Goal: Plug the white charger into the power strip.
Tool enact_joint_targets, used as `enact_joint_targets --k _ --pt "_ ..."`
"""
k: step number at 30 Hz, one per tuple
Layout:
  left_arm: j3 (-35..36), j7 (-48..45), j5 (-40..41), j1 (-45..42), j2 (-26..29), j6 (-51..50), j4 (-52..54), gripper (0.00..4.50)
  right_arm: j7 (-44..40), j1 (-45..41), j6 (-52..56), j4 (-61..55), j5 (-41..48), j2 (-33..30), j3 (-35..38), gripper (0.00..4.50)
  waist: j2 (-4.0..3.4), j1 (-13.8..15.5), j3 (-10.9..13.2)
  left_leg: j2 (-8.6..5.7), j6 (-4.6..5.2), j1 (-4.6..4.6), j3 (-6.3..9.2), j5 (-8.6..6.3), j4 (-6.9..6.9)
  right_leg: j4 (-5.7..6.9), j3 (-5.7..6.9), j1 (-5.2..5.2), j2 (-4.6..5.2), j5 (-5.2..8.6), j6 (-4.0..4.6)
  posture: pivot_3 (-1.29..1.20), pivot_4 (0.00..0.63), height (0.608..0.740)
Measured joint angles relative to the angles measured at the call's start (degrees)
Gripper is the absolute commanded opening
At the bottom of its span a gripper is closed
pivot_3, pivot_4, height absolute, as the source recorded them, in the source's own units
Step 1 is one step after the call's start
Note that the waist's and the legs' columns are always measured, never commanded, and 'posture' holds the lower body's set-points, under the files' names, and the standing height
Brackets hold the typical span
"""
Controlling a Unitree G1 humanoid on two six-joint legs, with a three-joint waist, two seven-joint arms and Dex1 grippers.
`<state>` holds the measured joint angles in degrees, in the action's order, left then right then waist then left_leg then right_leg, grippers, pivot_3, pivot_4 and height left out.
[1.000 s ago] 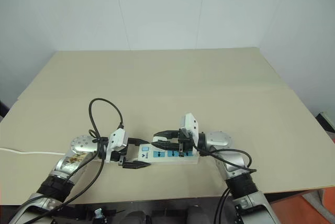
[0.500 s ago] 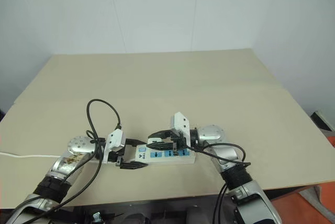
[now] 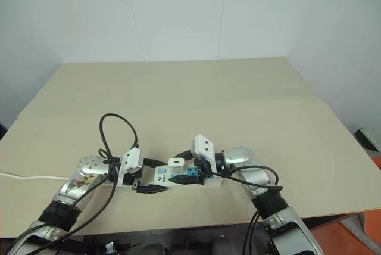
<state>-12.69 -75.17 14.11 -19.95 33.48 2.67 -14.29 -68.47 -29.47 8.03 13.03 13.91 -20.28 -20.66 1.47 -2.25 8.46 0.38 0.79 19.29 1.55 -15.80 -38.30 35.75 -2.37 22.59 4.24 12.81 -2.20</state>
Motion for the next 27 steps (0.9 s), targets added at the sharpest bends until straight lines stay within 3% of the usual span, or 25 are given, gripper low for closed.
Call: enact_joint_targets --k 4,8,14,21,27 --pt "0.0 0.8 -1.1 0.0 -0.1 -0.8 -0.8 4.48 -0.6 -0.3 0.0 -0.1 0.0 -0.5 0.2 4.5 0.02 0.1 0.0 -0.02 0.0 0.05 0.0 0.0 0.0 -0.02 0.01 0.04 0.02 0.01 -0.02 0.0 0.15 0.74" --pt "0.6 0.4 -0.3 -0.2 0.4 -3.4 -0.1 4.48 -1.4 -0.5 2.3 -1.5 0.8 -2.8 1.5 4.5 0.04 0.9 0.0 -0.14 0.0 0.59 0.02 0.0 -0.01 0.0 0.02 0.6 0.12 -0.01 0.0 0.0 0.15 0.74" --pt "4.1 -1.1 3.1 -0.4 3.6 -7.0 3.6 4.48 -1.9 3.7 7.8 -8.6 3.4 -14.2 9.4 4.5 0.06 1.6 0.3 -0.32 0.0 1.96 0.06 0.01 -0.14 0.15 0.04 2.0 0.24 -0.33 0.41 0.0 0.15 0.74" --pt "9.5 -2.8 9.0 3.7 8.9 -12.1 14.0 4.48 -3.7 8.6 14.4 -21.2 11.7 -24.4 19.8 4.5 0.03 1.2 1.1 -0.26 0.04 2.02 0.06 -0.02 -0.09 0.02 0.01 2.03 0.21 -0.32 0.4 0.0 0.15 0.74" --pt "20.4 0.3 14.4 13.5 15.0 -17.7 23.8 4.48 -2.2 17.0 15.8 -25.8 14.4 -29.7 29.2 4.5 0.08 1.4 1.3 -0.21 0.04 2.0 -0.01 -0.02 -0.09 0.04 0.03 2.0 0.21 -0.3 0.38 0.0 0.15 0.74"
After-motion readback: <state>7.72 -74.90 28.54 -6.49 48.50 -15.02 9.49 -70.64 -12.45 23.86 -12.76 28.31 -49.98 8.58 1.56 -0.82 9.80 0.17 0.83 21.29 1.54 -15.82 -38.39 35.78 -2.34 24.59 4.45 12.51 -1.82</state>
